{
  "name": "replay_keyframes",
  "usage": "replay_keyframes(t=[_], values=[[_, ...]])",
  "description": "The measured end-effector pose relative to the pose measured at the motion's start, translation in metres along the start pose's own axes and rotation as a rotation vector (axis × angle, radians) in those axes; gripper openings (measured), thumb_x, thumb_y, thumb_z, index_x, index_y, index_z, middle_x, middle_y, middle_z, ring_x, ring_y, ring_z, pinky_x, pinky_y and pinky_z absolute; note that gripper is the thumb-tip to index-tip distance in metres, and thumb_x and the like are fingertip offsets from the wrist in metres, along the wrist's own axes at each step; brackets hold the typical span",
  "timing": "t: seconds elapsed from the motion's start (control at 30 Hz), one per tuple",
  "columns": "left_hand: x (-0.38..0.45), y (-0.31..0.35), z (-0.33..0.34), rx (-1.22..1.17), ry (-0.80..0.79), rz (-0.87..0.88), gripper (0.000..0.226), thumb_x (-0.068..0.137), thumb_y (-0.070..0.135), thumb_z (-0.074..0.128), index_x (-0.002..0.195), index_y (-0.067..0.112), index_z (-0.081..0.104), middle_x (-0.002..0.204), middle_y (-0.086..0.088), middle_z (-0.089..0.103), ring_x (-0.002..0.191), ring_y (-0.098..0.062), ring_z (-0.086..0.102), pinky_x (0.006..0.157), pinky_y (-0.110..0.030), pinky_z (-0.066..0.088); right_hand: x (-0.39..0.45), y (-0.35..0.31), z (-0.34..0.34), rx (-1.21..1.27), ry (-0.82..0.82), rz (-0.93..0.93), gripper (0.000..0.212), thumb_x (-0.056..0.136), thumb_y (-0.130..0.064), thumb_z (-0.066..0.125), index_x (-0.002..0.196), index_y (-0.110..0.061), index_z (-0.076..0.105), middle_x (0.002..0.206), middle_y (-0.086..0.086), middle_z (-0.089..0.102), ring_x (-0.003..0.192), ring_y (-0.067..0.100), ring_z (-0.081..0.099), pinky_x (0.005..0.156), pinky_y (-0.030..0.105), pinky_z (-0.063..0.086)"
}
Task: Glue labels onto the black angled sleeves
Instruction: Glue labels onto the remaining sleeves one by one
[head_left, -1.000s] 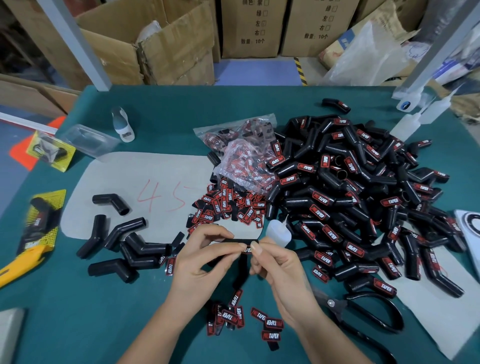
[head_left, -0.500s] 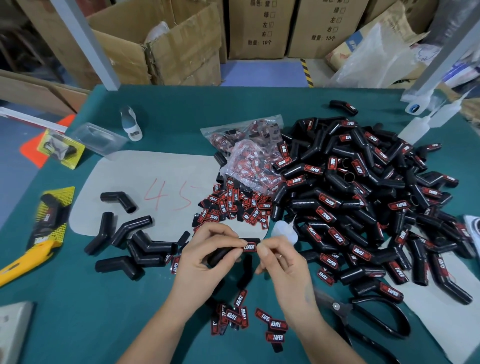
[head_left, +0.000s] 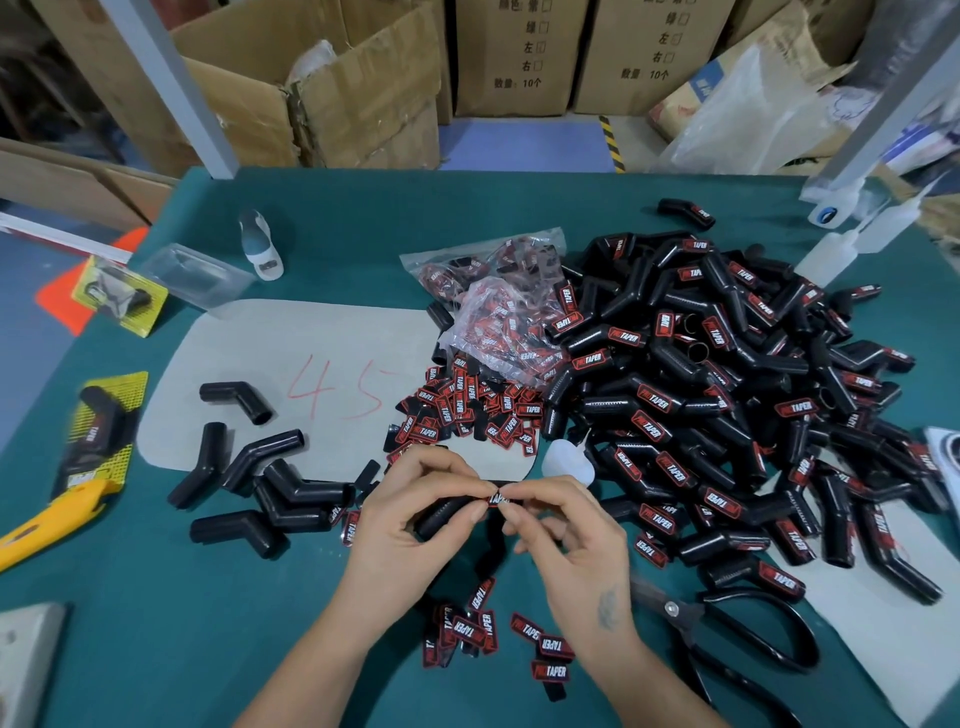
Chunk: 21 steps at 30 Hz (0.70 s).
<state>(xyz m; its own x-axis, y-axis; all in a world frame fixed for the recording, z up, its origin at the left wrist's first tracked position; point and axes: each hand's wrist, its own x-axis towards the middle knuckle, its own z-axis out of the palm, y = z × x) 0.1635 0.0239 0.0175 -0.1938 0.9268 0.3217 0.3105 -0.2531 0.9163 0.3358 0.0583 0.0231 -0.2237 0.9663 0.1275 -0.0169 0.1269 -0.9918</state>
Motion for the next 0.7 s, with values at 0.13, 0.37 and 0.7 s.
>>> replay_keyframes(t=[0.13, 0.37, 0.7], values=[[-0.0001, 0.0008, 0.0004, 0.006, 0.009, -0.001, 0.017, 0.092, 0.021, 0.074, 0.106, 0.028, 0.08, 0.109, 0.008, 0.065, 0.104, -0.022, 0.067, 0.094, -0.025, 0.05, 0.0008, 0.0012, -0.0009, 0.008, 0.017, 0.01, 0.014, 0.09, -0.031, 0.077, 0.1, -0.041, 0.08, 0.096, -0.004, 0.073, 0.079, 0.019, 0.074, 0.069, 0.023, 0.057], [0.0003, 0.0017, 0.0014, 0.016, 0.024, 0.0, 0.016, 0.091, 0.021, 0.075, 0.104, 0.029, 0.08, 0.109, 0.009, 0.066, 0.103, -0.021, 0.068, 0.093, -0.026, 0.051, 0.0022, 0.0018, -0.0014, 0.032, 0.019, 0.028, 0.013, 0.087, -0.032, 0.079, 0.097, -0.04, 0.08, 0.091, -0.002, 0.074, 0.076, 0.017, 0.073, 0.07, 0.022, 0.057], [0.0001, 0.0011, 0.0017, 0.009, 0.043, 0.003, 0.015, 0.09, 0.02, 0.077, 0.102, 0.028, 0.079, 0.108, 0.009, 0.067, 0.103, -0.022, 0.069, 0.093, -0.027, 0.052, 0.0011, 0.0048, -0.0033, 0.015, 0.022, 0.029, 0.012, 0.087, -0.034, 0.08, 0.098, -0.039, 0.08, 0.093, -0.002, 0.074, 0.078, 0.017, 0.074, 0.07, 0.022, 0.058]])
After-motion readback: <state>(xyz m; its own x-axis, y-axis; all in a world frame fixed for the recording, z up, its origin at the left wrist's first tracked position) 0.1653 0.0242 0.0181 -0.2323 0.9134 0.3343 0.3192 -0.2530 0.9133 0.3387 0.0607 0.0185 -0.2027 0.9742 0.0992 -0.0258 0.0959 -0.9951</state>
